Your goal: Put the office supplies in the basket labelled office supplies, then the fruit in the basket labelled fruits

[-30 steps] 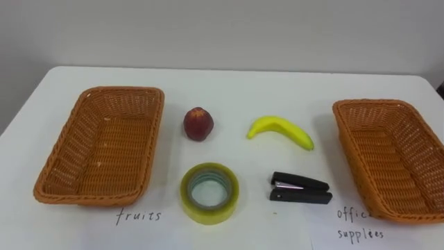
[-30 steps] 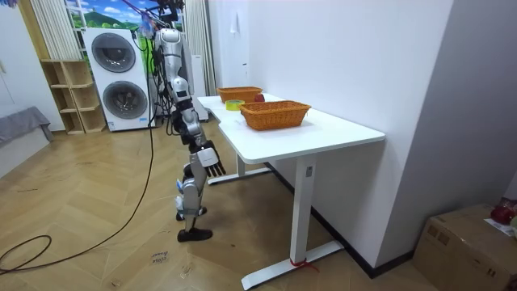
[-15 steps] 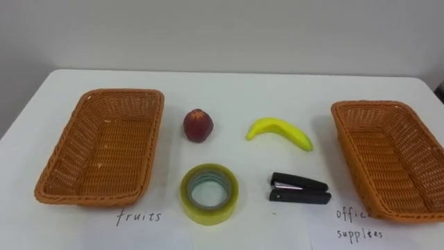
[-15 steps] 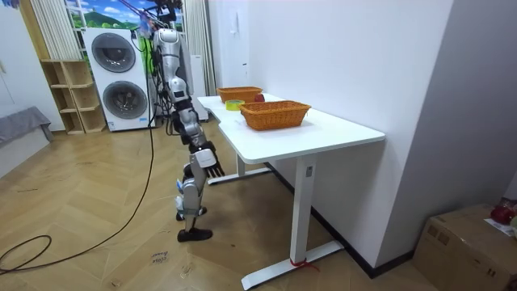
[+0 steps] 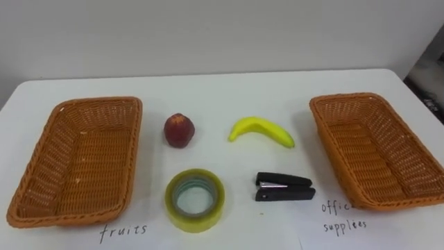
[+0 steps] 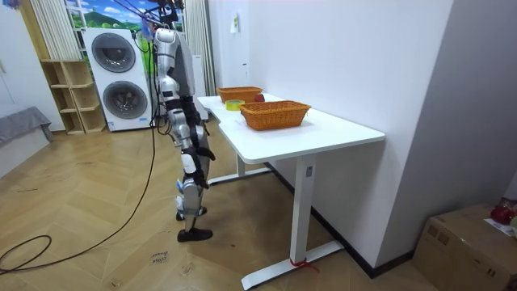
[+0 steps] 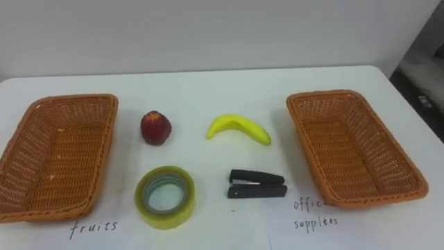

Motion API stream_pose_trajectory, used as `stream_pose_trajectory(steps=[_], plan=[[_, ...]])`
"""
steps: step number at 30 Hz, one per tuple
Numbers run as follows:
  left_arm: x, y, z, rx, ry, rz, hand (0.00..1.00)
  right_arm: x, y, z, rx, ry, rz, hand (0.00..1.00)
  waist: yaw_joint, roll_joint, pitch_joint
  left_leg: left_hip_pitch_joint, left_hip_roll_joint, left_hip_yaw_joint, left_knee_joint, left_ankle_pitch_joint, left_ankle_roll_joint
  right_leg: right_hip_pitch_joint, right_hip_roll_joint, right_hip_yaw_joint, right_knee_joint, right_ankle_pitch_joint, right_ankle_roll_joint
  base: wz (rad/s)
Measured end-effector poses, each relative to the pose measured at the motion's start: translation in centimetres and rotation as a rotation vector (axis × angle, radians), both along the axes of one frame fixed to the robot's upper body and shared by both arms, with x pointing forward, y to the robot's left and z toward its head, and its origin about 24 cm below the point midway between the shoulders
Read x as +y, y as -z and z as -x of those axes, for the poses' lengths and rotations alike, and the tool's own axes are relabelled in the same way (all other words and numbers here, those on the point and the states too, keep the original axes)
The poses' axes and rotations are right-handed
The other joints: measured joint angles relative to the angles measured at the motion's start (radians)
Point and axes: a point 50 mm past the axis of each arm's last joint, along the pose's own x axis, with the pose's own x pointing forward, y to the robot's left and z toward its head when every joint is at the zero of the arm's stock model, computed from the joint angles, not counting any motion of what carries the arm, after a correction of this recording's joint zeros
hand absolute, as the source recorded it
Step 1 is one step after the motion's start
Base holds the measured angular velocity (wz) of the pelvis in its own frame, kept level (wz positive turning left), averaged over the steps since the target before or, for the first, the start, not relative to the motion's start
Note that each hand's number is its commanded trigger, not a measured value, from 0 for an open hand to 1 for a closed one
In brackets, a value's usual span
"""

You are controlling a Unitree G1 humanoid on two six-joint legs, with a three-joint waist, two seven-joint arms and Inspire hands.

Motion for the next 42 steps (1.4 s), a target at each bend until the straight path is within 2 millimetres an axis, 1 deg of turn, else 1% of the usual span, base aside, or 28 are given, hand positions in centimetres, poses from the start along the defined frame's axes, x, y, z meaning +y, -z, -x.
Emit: stream_pose_trajectory(steps=[1,2,3,4,5,6,8,9,12,16,17,18,19,20,21,22,24,27,31,32,33,36,37,38,39,40,41,42], plan=[[0.1,0.0,0.0,-0.005,-0.007,-0.004,0.00,-0.2,-0.1,-0.1,-0.009,0.027,0.013,0.00,-0.002,0.000,0.0000,0.003,0.000,0.002,-0.002,0.000,0.000,0.000,0.001,0.002,0.002,0.000,0.000,-0.11],[0.3,-0.1,0.3,-0.004,-0.015,-0.016,0.00,-0.7,-0.3,-0.2,-0.026,0.089,0.036,0.00,-0.003,-0.002,-0.0003,0.007,0.000,0.006,-0.006,0.000,0.000,-0.001,0.002,0.013,0.006,0.000,0.000,-0.11],[0.6,-0.2,0.3,-0.009,-0.017,-0.032,0.00,-1.3,-0.6,-0.4,-0.046,0.165,0.056,0.00,-0.011,-0.009,-0.0011,0.006,0.000,0.009,-0.006,0.000,0.000,-0.003,0.002,0.017,0.006,0.000,0.000,-0.09],[0.9,-0.3,0.4,-0.010,-0.016,-0.040,0.00,-1.5,-0.7,-0.4,-0.047,0.197,0.069,0.00,-0.016,-0.012,-0.0006,0.005,0.001,0.009,-0.007,0.000,0.000,-0.003,0.002,0.018,0.006,0.000,0.000,-0.07],[1.3,-0.5,0.6,-0.008,-0.021,-0.060,0.00,-2.1,-1.0,-1.1,-0.066,0.248,0.095,0.00,-0.026,-0.019,-0.0004,0.006,0.001,0.017,-0.009,0.000,0.000,-0.004,0.002,0.020,0.006,0.000,0.000,-0.14],[1.5,-0.6,0.8,-0.012,-0.035,-0.068,0.00,-2.8,-1.4,-1.7,-0.088,0.283,0.127,0.00,-0.028,-0.022,-0.0010,0.006,0.001,0.022,-0.012,-0.001,0.000,-0.003,0.002,0.024,0.007,0.000,0.000,-0.14],[1.7,-0.6,1.2,-0.004,-0.039,-0.074,0.00,-3.7,-2.0,-2.1,-0.107,0.325,0.176,0.00,-0.036,-0.027,-0.0001,0.005,0.001,0.024,-0.012,-0.001,0.000,-0.007,0.001,0.026,0.008,0.000,0.000,-0.08],[1.7,-0.7,1.1,-0.008,-0.041,-0.076,0.00,-4.2,-2.5,-2.4,-0.117,0.344,0.206,0.00,-0.041,-0.029,-0.0010,0.005,0.001,0.028,-0.011,-0.001,0.001,-0.014,0.001,0.029,0.011,0.000,0.000,-0.06],[1.7,-0.7,1.5,0.001,-0.045,-0.079,0.00,-5.1,-3.3,-3.2,-0.131,0.389,0.257,0.00,-0.056,-0.026,-0.0019,0.000,0.002,0.030,-0.009,-0.001,0.001,-0.022,0.001,0.033,0.016,0.000,0.000,-0.06],[1.8,-0.7,1.6,-0.001,-0.049,-0.093,0.00,-6.8,-5.1,-4.4,-0.143,0.502,0.356,0.00,-0.068,-0.024,-0.0044,-0.012,-0.004,0.036,-0.006,0.000,0.001,-0.040,0.002,0.040,0.028,0.000,0.000,-0.04],[1.9,-0.8,1.7,-0.005,-0.049,-0.096,0.00,-7.4,-5.9,-4.7,-0.155,0.536,0.393,0.00,-0.074,-0.022,-0.0037,-0.012,-0.003,0.036,-0.006,0.000,0.001,-0.041,0.002,0.040,0.028,0.000,0.000,0.00],[2.0,-0.9,1.8,-0.011,-0.047,-0.099,0.00,-7.8,-6.8,-5.2,-0.172,0.563,0.433,0.00,-0.078,-0.026,-0.0055,-0.015,-0.003,0.035,-0.006,0.000,0.001,-0.043,0.002,0.040,0.028,0.000,0.000,0.00],[2.0,-0.9,1.8,-0.012,-0.048,-0.100,0.00,-8.0,-7.2,-5.5,-0.183,0.576,0.452,0.00,-0.080,-0.023,-0.0043,-0.017,-0.003,0.035,-0.006,0.000,0.001,-0.045,0.002,0.040,0.028,0.000,0.000,0.00],[2.0,-1.0,1.7,-0.022,-0.053,-0.098,0.00,-8.4,-7.9,-5.9,-0.199,0.601,0.483,0.00,-0.083,-0.027,-0.0053,-0.022,-0.003,0.036,-0.006,0.001,0.002,-0.050,0.002,0.042,0.028,0.000,0.000,-0.03],[2.1,-1.1,1.4,-0.044,-0.058,-0.098,0.00,-8.6,-8.5,-6.2,-0.204,0.625,0.506,0.00,-0.085,-0.032,-0.0082,-0.030,-0.004,0.039,-0.005,0.001,0.002,-0.058,0.002,0.045,0.029,0.000,0.000,-0.04],[2.1,-1.2,1.2,-0.053,-0.056,-0.100,0.00,-8.7,-8.8,-6.3,-0.203,0.638,0.514,0.00,-0.085,-0.034,-0.0088,-0.032,-0.004,0.040,-0.005,0.002,0.002,-0.059,0.002,0.047,0.029,0.000,0.000,-0.06],[2.2,-1.4,0.9,-0.077,-0.045,-0.093,0.00,-9.3,-10.1,-6.7,-0.217,0.698,0.549,0.00,-0.085,-0.034,-0.0083,-0.032,-0.003,0.044,-0.008,0.002,0.002,-0.064,0.003,0.052,0.038,0.000,0.000,-0.06],[2.3,-1.6,0.7,-0.088,-0.041,-0.096,0.00,-9.7,-11.5,-7.4,-0.232,0.735,0.614,0.00,-0.085,-0.034,-0.0079,-0.037,0.000,0.050,-0.010,0.002,0.003,-0.075,0.003,0.051,0.042,0.000,0.000,-0.07],[2.3,-1.6,0.8,-0.085,-0.041,-0.097,0.00,-10.6,-12.4,-7.4,-0.196,0.771,0.678,0.00,-0.086,-0.036,-0.0074,-0.038,-0.001,0.049,-0.011,0.002,0.003,-0.075,0.003,0.047,0.042,0.000,0.000,0.00],[2.3,-1.5,0.8,-0.083,-0.041,-0.096,0.00,-10.9,-13.1,-7.5,-0.189,0.779,0.723,0.00,-0.085,-0.038,-0.0088,-0.040,-0.001,0.047,-0.012,0.002,0.003,-0.076,0.002,0.044,0.042,0.000,0.000,0.03],[2.3,-1.5,0.8,-0.084,-0.040,-0.096,0.00,-11.1,-13.5,-7.5,-0.186,0.779,0.752,0.00,-0.085,-0.036,-0.0081,-0.043,-0.001,0.046,-0.011,0.002,0.003,-0.078,0.002,0.043,0.041,0.000,0.000,0.06],[2.2,-1.4,0.7,-0.073,-0.033,-0.074,0.00,-12.2,-16.1,-8.3,-0.212,0.740,0.920,0.00,-0.083,-0.038,-0.0082,-0.048,-0.004,0.041,-0.009,0.003,0.003,-0.080,0.002,0.041,0.042,0.000,0.000,0.03],[2.2,-1.4,0.7,-0.071,-0.030,-0.070,0.00,-12.3,-16.7,-8.5,-0.225,0.737,0.943,0.00,-0.081,-0.038,-0.0079,-0.048,-0.004,0.041,-0.009,0.003,0.003,-0.080,0.003,0.043,0.042,0.000,0.000,-0.04],[2.1,-1.3,0.8,-0.066,-0.028,-0.065,0.00,-12.4,-17.7,-9.2,-0.264,0.737,0.980,0.00,-0.080,-0.034,-0.0051,-0.048,-0.004,0.043,-0.009,0.003,0.003,-0.082,0.003,0.043,0.043,0.000,0.000,-0.05],[2.0,-1.3,0.8,-0.060,-0.027,-0.058,0.00,-12.4,-18.8,-10.0,-0.301,0.730,1.024,0.00,-0.080,-0.039,-0.0079,-0.050,-0.004,0.044,-0.009,0.004,0.003,-0.085,0.003,0.043,0.043,0.000,0.000,-0.04],[2.0,-1.2,0.8,-0.057,-0.026,-0.055,0.00,-12.3,-19.3,-10.4,-0.321,0.725,1.046,0.00,-0.081,-0.038,-0.0073,-0.051,-0.004,0.044,-0.009,0.004,0.003,-0.086,0.003,0.044,0.043,0.000,0.000,0.00],[2.0,-1.2,0.8,-0.054,-0.023,-0.053,0.00,-12.2,-20.4,-11.1,-0.362,0.706,1.100,0.00,-0.081,-0.035,-0.0049,-0.054,-0.005,0.044,-0.009,0.005,0.003,-0.089,0.003,0.044,0.043,0.000,0.000,0.00],[2.0,-1.2,0.8,-0.052,-0.017,-0.053,0.00,-12.0,-21.4,-11.5,-0.397,0.681,1.159,0.00,-0.079,-0.038,-0.0066,-0.054,-0.005,0.043,-0.009,0.005,0.003,-0.089,0.003,0.044,0.043,0.000,0.000,0.00]])
